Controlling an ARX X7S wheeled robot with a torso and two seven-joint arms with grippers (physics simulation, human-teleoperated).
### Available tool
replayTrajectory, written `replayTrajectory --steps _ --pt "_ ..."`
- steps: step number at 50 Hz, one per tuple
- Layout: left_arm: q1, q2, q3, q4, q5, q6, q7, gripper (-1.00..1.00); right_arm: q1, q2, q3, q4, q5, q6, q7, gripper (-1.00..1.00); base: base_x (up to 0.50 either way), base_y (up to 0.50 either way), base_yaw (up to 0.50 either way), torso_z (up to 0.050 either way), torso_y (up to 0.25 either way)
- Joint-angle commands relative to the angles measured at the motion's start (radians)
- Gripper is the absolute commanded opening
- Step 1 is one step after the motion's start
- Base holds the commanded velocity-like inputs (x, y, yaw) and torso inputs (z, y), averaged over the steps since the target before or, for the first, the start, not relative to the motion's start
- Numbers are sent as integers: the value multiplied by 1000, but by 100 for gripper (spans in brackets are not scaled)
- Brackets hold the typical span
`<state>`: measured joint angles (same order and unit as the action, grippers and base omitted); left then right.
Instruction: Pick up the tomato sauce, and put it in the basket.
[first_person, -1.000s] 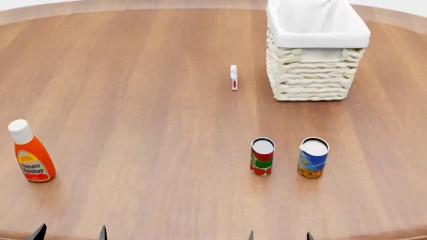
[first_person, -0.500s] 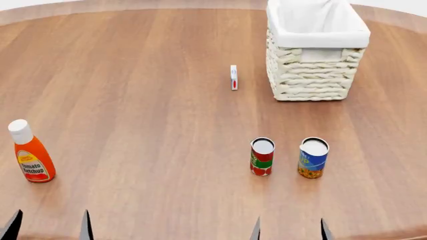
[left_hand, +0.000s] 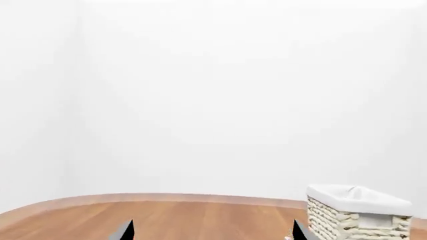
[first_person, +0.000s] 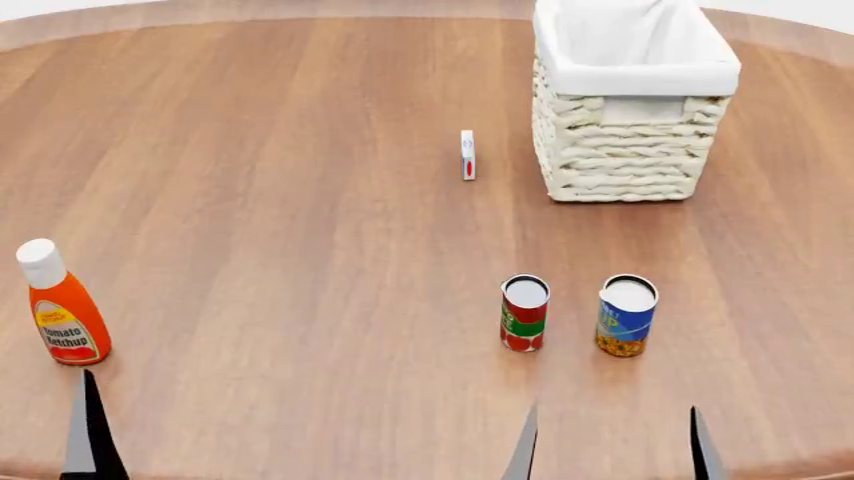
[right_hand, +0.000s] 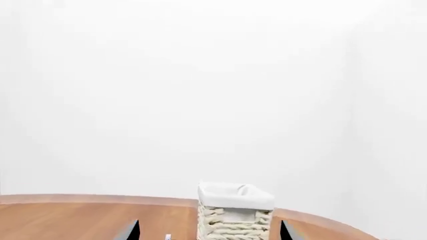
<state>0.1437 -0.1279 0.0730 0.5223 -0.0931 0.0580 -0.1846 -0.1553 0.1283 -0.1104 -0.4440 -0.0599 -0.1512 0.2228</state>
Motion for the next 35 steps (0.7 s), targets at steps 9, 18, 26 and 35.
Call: replayTrajectory --steps 9,18,26,35 --pt "48 -31 3 150 -21 32 -20 100 -42 28 -18 -130 -53 -26 35 100 0 0 0 0 0" --pt "40 -39 6 147 -29 25 -30 100 -38 39 -16 -112 -41 -31 45 100 0 0 0 0 0" --pt "40 -44 13 130 -29 28 -36 100 -35 47 -27 -104 -49 -28 50 100 1 0 0 0 0" --pt "37 -50 12 124 -40 26 -47 100 -33 52 -34 -112 -45 -16 56 100 207 0 0 0 0"
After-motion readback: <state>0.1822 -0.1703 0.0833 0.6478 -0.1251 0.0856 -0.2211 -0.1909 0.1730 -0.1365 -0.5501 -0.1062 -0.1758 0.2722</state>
